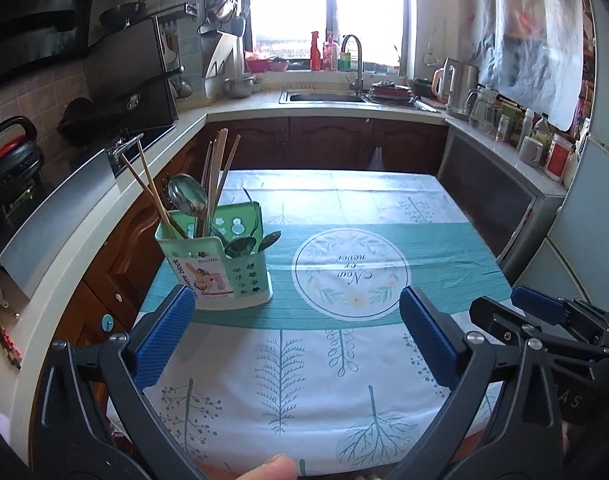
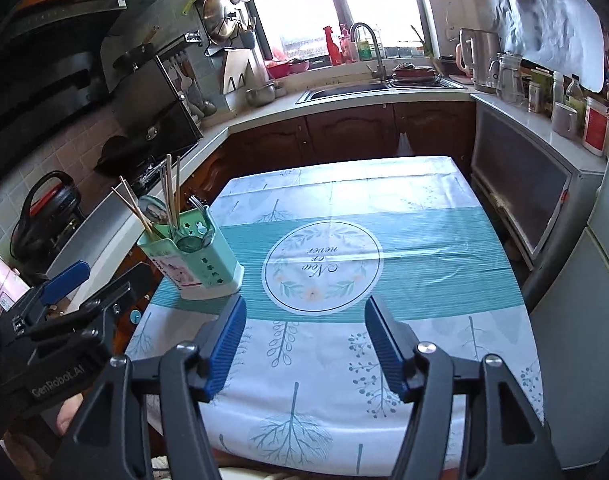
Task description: Organize utensils
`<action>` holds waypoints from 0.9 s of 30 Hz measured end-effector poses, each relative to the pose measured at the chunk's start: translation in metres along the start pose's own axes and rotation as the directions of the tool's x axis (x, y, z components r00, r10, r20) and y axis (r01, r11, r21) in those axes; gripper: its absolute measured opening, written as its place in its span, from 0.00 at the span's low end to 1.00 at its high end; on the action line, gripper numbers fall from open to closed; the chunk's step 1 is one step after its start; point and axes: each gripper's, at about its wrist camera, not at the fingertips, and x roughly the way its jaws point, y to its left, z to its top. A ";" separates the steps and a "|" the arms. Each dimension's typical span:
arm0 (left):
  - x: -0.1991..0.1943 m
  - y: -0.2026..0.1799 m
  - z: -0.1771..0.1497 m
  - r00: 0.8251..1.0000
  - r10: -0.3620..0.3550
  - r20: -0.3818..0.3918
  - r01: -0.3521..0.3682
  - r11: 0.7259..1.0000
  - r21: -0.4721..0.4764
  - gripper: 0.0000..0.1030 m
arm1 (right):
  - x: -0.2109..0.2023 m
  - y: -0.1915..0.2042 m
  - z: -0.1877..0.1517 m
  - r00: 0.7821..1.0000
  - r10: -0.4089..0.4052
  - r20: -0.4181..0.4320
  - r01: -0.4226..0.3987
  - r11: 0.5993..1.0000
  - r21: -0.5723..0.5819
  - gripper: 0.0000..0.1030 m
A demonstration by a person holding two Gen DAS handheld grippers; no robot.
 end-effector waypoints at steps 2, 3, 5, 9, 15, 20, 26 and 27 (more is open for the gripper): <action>0.003 0.000 -0.001 1.000 0.004 -0.017 -0.004 1.000 0.000 0.99 | 0.001 0.000 -0.001 1.000 -0.005 -0.005 0.005 1.000 0.001 0.60; 0.005 0.001 -0.001 1.000 0.002 -0.026 -0.002 1.000 -0.001 0.99 | 0.002 0.001 -0.002 1.000 -0.005 -0.007 0.006 1.000 0.003 0.60; 0.008 0.003 -0.002 0.999 -0.004 -0.036 0.004 1.000 -0.007 0.99 | 0.004 0.001 -0.003 1.000 -0.013 -0.016 0.013 1.000 0.004 0.60; 0.010 0.004 -0.002 0.999 0.002 -0.040 -0.002 1.000 -0.011 0.99 | 0.005 0.005 -0.002 0.999 -0.050 -0.016 0.050 0.999 -0.007 0.60; 0.011 0.006 -0.002 0.999 0.005 -0.045 -0.006 1.000 -0.015 0.99 | 0.002 0.012 -0.001 0.997 -0.079 0.004 0.079 0.996 -0.029 0.60; 0.011 0.007 -0.002 0.999 0.005 -0.045 -0.005 1.000 -0.017 0.98 | 0.005 0.012 -0.001 0.997 -0.075 -0.006 0.075 0.997 -0.026 0.60; 0.010 0.005 -0.001 0.999 -0.002 -0.043 0.001 1.000 -0.013 0.99 | 0.007 0.013 -0.001 0.997 -0.079 -0.011 0.079 0.997 -0.027 0.60; 0.010 0.005 -0.001 0.999 -0.002 -0.041 0.002 1.000 -0.011 0.99 | 0.007 0.013 -0.002 0.997 -0.081 -0.013 0.080 0.996 -0.027 0.60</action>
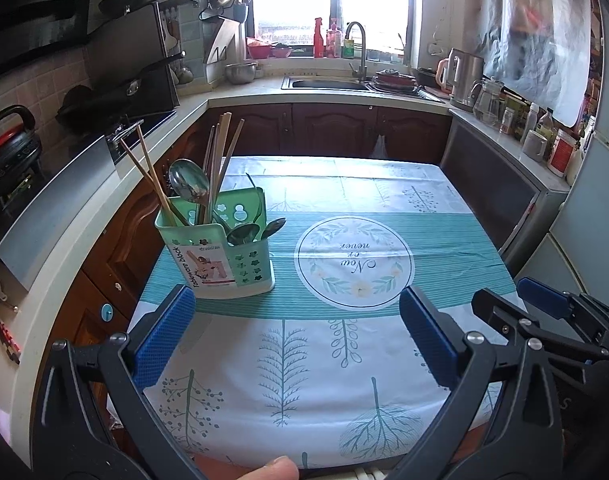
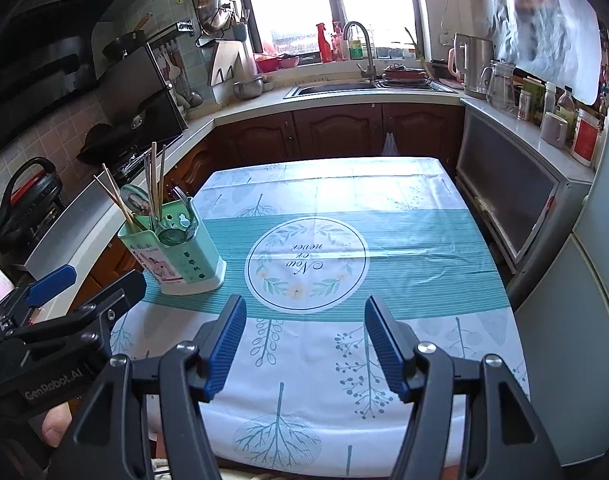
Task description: Organize utensils
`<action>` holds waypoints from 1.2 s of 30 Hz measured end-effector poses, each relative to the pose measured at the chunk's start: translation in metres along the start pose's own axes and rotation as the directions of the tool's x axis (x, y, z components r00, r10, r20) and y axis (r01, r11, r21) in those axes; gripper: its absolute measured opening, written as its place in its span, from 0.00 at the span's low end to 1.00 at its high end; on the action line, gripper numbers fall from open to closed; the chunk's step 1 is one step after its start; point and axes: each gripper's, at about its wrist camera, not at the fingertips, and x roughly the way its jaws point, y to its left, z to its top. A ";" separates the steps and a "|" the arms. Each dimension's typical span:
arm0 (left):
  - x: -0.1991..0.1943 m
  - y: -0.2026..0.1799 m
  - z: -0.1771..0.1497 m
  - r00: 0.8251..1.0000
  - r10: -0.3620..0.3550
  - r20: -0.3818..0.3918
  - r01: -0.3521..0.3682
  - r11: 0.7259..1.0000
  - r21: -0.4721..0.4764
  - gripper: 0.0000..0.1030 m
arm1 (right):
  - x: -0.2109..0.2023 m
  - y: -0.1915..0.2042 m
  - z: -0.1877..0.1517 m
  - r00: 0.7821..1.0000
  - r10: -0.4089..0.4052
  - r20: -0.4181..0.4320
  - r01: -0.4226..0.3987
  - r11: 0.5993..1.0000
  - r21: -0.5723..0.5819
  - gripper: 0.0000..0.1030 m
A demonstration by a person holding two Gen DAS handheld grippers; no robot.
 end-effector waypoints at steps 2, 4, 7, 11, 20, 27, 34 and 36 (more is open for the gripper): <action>0.000 0.000 0.000 1.000 -0.003 0.002 0.003 1.000 0.000 0.99 | 0.002 0.000 0.000 1.000 -0.003 -0.005 0.003 1.000 0.001 0.60; -0.001 -0.001 0.001 1.000 -0.006 0.002 0.006 1.000 -0.001 0.99 | 0.002 0.000 0.000 1.000 -0.010 -0.001 0.010 1.000 0.000 0.60; -0.001 -0.001 0.002 1.000 -0.005 0.001 0.005 1.000 -0.001 0.99 | -0.001 0.001 0.000 1.000 -0.022 0.013 0.022 1.000 -0.004 0.60; -0.001 0.000 0.002 1.000 -0.003 -0.002 0.003 1.000 -0.005 0.99 | -0.003 0.001 0.001 1.000 -0.025 0.017 0.025 1.000 -0.006 0.60; 0.000 -0.003 0.003 1.000 0.008 -0.016 -0.008 1.000 -0.009 0.99 | -0.008 0.002 0.002 0.999 -0.022 0.029 0.023 1.000 -0.012 0.60; 0.001 -0.002 0.003 1.000 0.007 -0.017 -0.007 1.000 -0.009 0.99 | -0.008 0.001 0.002 0.999 -0.021 0.028 0.021 1.000 -0.012 0.60; 0.001 -0.002 0.004 1.000 0.008 -0.016 -0.008 1.000 -0.008 0.99 | -0.008 0.001 0.002 0.999 -0.018 0.026 0.019 1.000 -0.010 0.60; 0.001 -0.002 0.004 1.000 0.008 -0.018 -0.008 1.000 -0.007 0.99 | -0.008 0.001 0.002 0.999 -0.019 0.028 0.019 1.000 -0.011 0.60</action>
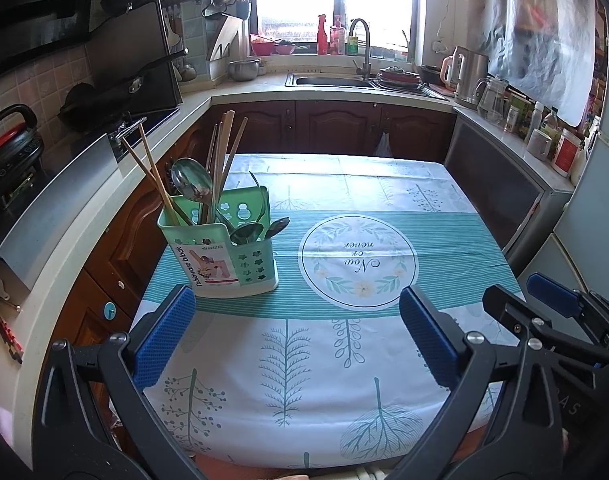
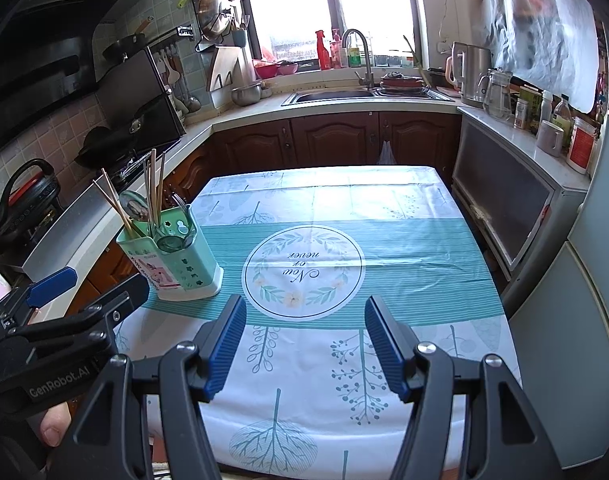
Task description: Organize utensils
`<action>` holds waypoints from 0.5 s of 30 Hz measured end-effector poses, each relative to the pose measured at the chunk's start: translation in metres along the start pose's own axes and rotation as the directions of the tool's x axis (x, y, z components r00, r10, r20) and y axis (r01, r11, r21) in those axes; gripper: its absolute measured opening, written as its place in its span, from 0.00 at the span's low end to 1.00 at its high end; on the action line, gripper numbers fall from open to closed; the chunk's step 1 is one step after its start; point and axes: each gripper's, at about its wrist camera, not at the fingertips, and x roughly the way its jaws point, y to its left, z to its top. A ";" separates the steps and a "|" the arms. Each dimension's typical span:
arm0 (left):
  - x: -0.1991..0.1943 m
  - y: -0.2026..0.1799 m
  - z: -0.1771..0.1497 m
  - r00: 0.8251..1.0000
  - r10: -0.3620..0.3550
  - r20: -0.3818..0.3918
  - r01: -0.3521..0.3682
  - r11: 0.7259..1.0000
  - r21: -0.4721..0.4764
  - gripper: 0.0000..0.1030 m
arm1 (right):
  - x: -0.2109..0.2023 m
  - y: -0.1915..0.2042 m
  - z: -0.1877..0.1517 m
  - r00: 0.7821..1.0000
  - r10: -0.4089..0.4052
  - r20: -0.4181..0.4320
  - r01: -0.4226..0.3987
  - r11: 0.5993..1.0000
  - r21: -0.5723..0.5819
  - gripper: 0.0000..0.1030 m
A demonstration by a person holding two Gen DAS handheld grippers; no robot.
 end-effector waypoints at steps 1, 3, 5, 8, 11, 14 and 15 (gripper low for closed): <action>0.000 0.000 0.000 1.000 0.000 -0.001 0.000 1.000 0.000 0.99 | 0.000 0.000 0.000 1.000 0.000 -0.001 0.000 1.000 0.000 0.60; 0.000 -0.001 0.000 1.000 0.003 -0.003 -0.003 1.000 0.000 0.99 | 0.000 0.000 0.000 1.000 0.001 -0.002 -0.001 1.000 0.001 0.60; 0.000 -0.001 0.000 1.000 0.005 -0.005 -0.005 1.000 -0.001 0.98 | 0.001 0.000 0.000 1.000 0.002 -0.004 -0.002 1.000 0.002 0.60; 0.000 -0.001 0.000 1.000 0.004 -0.004 -0.004 1.000 -0.001 0.98 | 0.003 -0.001 0.000 1.000 0.006 -0.009 -0.006 1.000 0.002 0.60; 0.001 -0.001 0.000 1.000 0.004 -0.006 -0.004 1.000 -0.001 0.98 | 0.005 -0.002 0.001 1.000 0.011 -0.014 -0.011 1.000 0.004 0.60; 0.002 -0.001 -0.001 1.000 0.006 -0.010 -0.006 1.000 -0.002 0.98 | 0.006 -0.002 0.001 1.000 0.013 -0.015 -0.013 1.000 0.006 0.60; 0.002 0.000 -0.001 1.000 0.007 -0.011 -0.007 1.000 -0.001 0.99 | 0.006 -0.002 0.001 1.000 0.014 -0.016 -0.014 1.000 0.007 0.60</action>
